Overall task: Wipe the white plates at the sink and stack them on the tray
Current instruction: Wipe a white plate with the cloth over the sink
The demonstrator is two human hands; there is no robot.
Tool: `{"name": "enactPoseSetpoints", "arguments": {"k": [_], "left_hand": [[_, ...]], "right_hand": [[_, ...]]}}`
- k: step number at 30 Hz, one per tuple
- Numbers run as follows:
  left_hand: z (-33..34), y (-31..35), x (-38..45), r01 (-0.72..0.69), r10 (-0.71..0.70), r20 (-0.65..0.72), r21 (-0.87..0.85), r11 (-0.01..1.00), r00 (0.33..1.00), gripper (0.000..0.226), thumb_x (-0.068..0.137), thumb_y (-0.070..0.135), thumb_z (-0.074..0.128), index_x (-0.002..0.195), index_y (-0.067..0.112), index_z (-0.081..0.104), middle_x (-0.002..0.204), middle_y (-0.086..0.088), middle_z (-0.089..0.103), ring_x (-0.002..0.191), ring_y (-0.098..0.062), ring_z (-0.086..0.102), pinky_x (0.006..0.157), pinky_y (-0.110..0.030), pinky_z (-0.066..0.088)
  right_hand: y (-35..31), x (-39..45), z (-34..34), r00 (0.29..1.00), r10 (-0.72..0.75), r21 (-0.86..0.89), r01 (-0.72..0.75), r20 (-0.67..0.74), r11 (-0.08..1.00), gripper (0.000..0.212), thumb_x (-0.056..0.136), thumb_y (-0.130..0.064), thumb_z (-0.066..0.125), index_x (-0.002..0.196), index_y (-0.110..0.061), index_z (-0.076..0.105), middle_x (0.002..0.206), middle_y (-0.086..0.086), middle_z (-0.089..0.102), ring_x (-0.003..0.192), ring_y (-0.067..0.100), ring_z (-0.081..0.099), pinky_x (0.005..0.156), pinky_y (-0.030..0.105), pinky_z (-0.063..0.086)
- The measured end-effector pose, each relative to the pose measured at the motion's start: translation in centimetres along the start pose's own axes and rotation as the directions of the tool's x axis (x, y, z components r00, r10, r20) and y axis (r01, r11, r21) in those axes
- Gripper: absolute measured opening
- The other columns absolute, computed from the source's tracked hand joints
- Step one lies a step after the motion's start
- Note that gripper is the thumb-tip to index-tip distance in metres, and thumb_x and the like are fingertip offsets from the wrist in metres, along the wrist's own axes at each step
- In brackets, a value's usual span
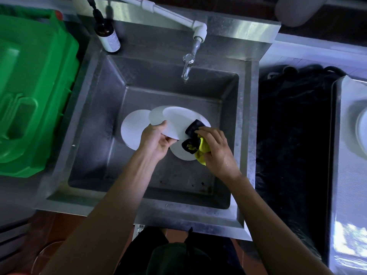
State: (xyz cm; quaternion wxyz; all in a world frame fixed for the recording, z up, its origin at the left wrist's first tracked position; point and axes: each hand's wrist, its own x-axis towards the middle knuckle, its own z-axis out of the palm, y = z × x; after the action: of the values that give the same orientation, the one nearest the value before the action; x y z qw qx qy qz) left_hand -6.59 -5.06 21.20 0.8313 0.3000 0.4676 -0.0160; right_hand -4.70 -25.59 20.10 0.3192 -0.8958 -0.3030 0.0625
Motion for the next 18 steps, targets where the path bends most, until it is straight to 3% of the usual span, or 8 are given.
{"name": "enactPoseSetpoints", "arguments": {"k": [5,8,10,12,15,18], "left_hand": [[-0.3,0.1,-0.1,-0.012,0.013,0.039,-0.016,1.000,0.999,0.034,0.101,0.009,0.059,0.134,0.009,0.056,0.129,-0.020,0.066,0.115,-0.040,0.066,0.078,-0.057,0.060],[-0.7,0.0,-0.1,-0.052,0.050,0.043,0.037,0.998,0.998,0.034,0.101,0.010,0.058,0.135,0.014,0.057,0.132,-0.018,0.065,0.119,-0.039,0.064,0.086,-0.061,0.058],[-0.8,-0.2,-0.3,-0.072,0.067,0.053,0.093,0.993,0.996,0.035,0.102,0.010,0.056,0.137,0.013,0.057,0.132,-0.019,0.065,0.119,-0.040,0.063,0.083,-0.058,0.059],[-0.7,-0.5,-0.6,-0.082,0.072,0.073,0.145,0.986,0.995,0.035,0.103,0.012,0.054,0.138,0.011,0.057,0.132,-0.020,0.065,0.120,-0.041,0.063,0.082,-0.057,0.059],[-0.4,-0.9,-0.8,-0.098,0.077,0.108,0.203,0.974,0.991,0.035,0.105,0.015,0.050,0.138,0.010,0.057,0.131,-0.021,0.066,0.121,-0.043,0.062,0.095,-0.065,0.052],[-0.4,-0.9,-0.9,-0.114,0.086,0.137,0.211,0.971,0.987,0.036,0.105,0.018,0.049,0.139,0.010,0.057,0.133,-0.020,0.065,0.122,-0.044,0.061,0.100,-0.067,0.048]], "right_hand": [[-1.0,0.1,-0.8,0.996,0.094,0.160,-0.092,-0.005,0.983,0.064,0.074,-0.030,0.041,0.133,-0.011,0.058,0.133,0.004,0.058,0.123,0.025,0.048,0.106,0.037,0.043],[-1.0,0.4,-1.0,0.982,0.186,0.260,-0.171,-0.032,0.950,0.055,0.080,-0.012,0.059,0.134,-0.021,0.055,0.129,-0.006,0.056,0.121,0.017,0.048,0.102,0.028,0.042],[-1.2,1.1,-0.9,0.973,0.231,0.293,-0.219,-0.005,0.931,0.062,0.079,0.000,0.067,0.135,-0.025,0.053,0.129,-0.009,0.055,0.122,0.016,0.047,0.103,0.031,0.043],[-1.9,1.9,-0.4,0.967,0.250,0.307,-0.251,0.044,0.918,0.061,0.082,-0.006,0.067,0.136,-0.029,0.050,0.132,-0.009,0.055,0.123,0.017,0.047,0.103,0.035,0.043],[-3.2,2.8,0.5,0.953,0.294,0.330,-0.302,0.077,0.894,0.058,0.087,-0.014,0.063,0.138,-0.033,0.043,0.137,-0.005,0.054,0.125,0.022,0.048,0.103,0.042,0.044],[-4.1,3.3,1.4,0.948,0.316,0.255,-0.312,0.025,0.915,0.048,0.094,-0.023,0.062,0.139,-0.020,0.046,0.135,0.002,0.056,0.125,0.026,0.049,0.103,0.048,0.042]]}}
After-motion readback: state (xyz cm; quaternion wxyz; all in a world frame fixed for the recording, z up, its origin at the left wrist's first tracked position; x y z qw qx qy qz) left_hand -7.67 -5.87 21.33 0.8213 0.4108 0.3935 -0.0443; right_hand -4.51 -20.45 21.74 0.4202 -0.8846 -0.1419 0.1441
